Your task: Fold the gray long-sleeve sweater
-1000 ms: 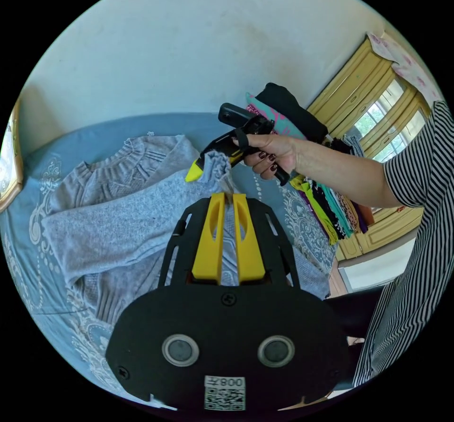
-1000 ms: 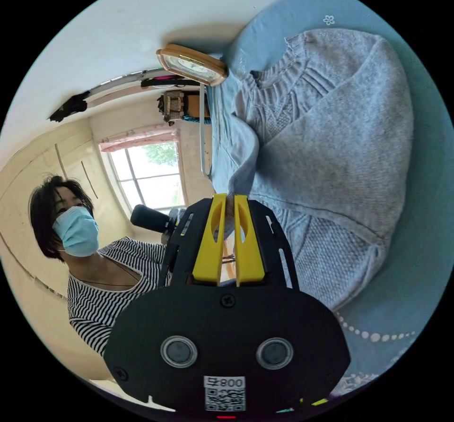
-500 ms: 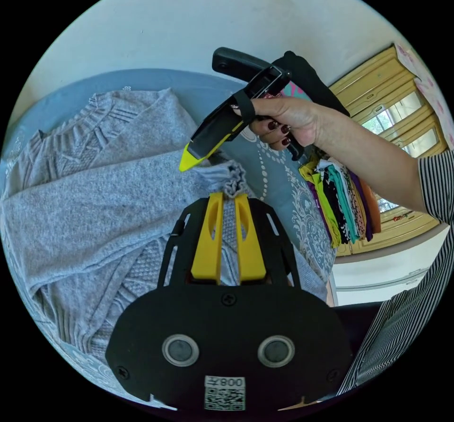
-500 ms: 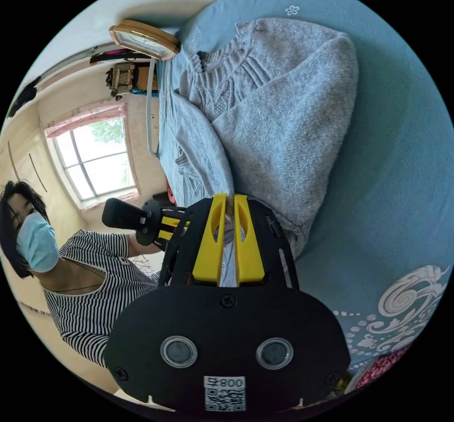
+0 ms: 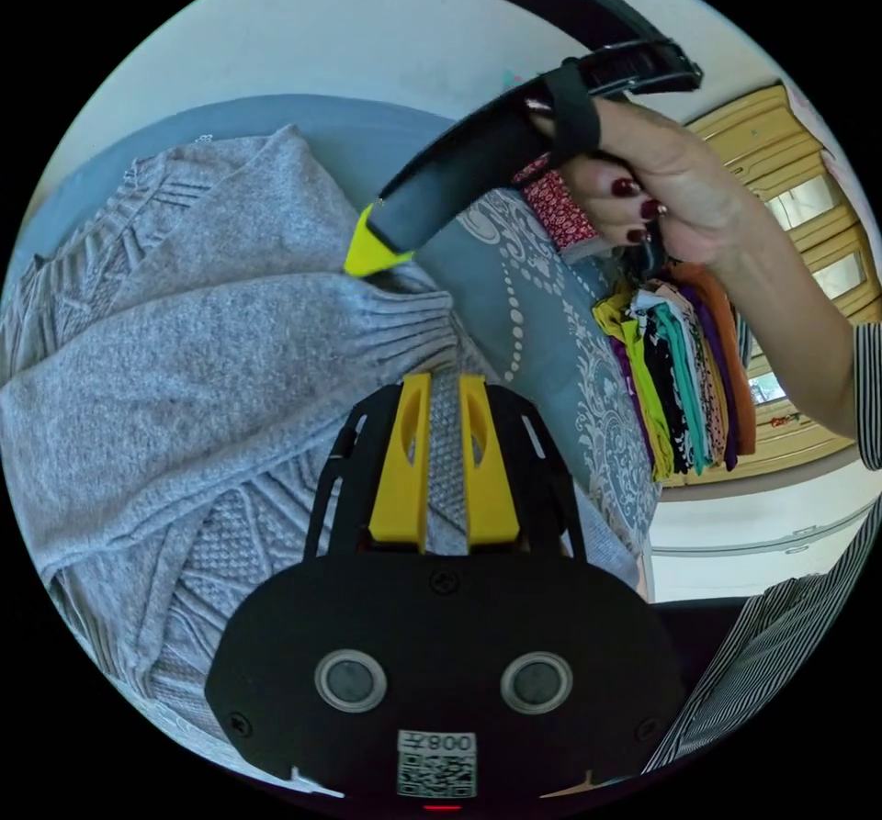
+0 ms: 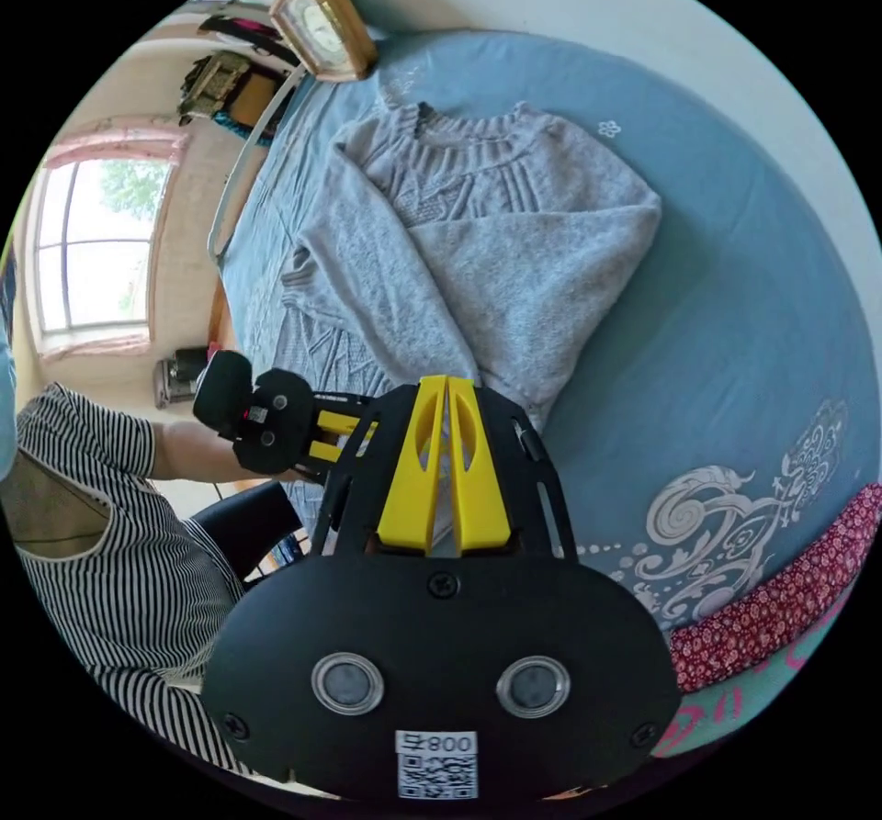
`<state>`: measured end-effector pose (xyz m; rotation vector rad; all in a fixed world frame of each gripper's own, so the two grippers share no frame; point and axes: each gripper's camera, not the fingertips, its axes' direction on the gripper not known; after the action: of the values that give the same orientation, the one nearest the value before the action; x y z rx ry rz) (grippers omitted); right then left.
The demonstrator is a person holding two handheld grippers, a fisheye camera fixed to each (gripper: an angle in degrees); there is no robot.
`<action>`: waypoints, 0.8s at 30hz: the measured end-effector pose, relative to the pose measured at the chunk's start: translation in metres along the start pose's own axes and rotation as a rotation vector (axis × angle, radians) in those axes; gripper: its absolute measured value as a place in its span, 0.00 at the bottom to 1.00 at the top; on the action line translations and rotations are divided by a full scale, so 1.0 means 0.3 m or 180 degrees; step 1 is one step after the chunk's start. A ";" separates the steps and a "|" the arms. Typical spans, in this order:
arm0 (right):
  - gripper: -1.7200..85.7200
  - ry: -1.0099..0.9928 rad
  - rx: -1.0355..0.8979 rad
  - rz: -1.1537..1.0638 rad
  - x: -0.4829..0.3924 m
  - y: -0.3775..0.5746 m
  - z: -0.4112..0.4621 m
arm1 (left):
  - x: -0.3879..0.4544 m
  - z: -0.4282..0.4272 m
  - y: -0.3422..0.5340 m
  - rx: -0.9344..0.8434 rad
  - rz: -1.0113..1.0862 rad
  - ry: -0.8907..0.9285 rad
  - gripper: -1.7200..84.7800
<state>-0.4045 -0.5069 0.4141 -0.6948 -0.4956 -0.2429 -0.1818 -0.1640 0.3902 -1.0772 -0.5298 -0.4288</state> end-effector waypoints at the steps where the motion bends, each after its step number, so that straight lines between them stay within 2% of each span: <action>1: 0.02 0.0069 -0.0115 0.0011 -0.009 0.009 0.045 | -0.017 0.003 0.004 0.0000 -0.0024 0.0028 0.09; 3: 0.02 0.0332 -0.0244 0.0124 0.011 0.026 0.111 | -0.046 -0.014 0.019 0.0053 -0.0075 0.0103 0.08; 7: 0.02 0.0113 -0.0064 0.0327 0.062 0.090 0.079 | -0.169 -0.176 0.132 0.0473 -0.0394 0.0072 0.08; 9: 0.02 0.0162 -0.0041 0.0305 0.042 0.114 0.052 | -0.277 -0.273 0.214 0.0723 -0.0755 0.0032 0.09; 11: 0.02 0.0185 0.0030 0.0249 0.004 0.130 0.007 | -0.446 -0.394 0.355 0.1168 -0.1411 0.0023 0.11; 14: 0.03 0.0044 0.0451 0.0082 -0.083 0.115 -0.111 | -0.653 -0.469 0.530 0.1646 -0.2217 0.0260 0.13; 17: 0.05 -0.0205 0.0830 -0.0219 -0.175 -0.012 -0.178 | -0.800 -0.459 0.654 0.2046 -0.2726 0.0724 0.14; 24: 0.09 -0.0305 0.0989 -0.0749 -0.386 -0.543 -0.140 | -0.971 -0.397 0.759 0.2312 -0.2980 0.1218 0.11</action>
<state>-0.5497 -0.6504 0.4169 -0.3455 -0.6911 -0.3457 -0.2608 -0.1564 0.0100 0.0199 -0.7464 -1.1257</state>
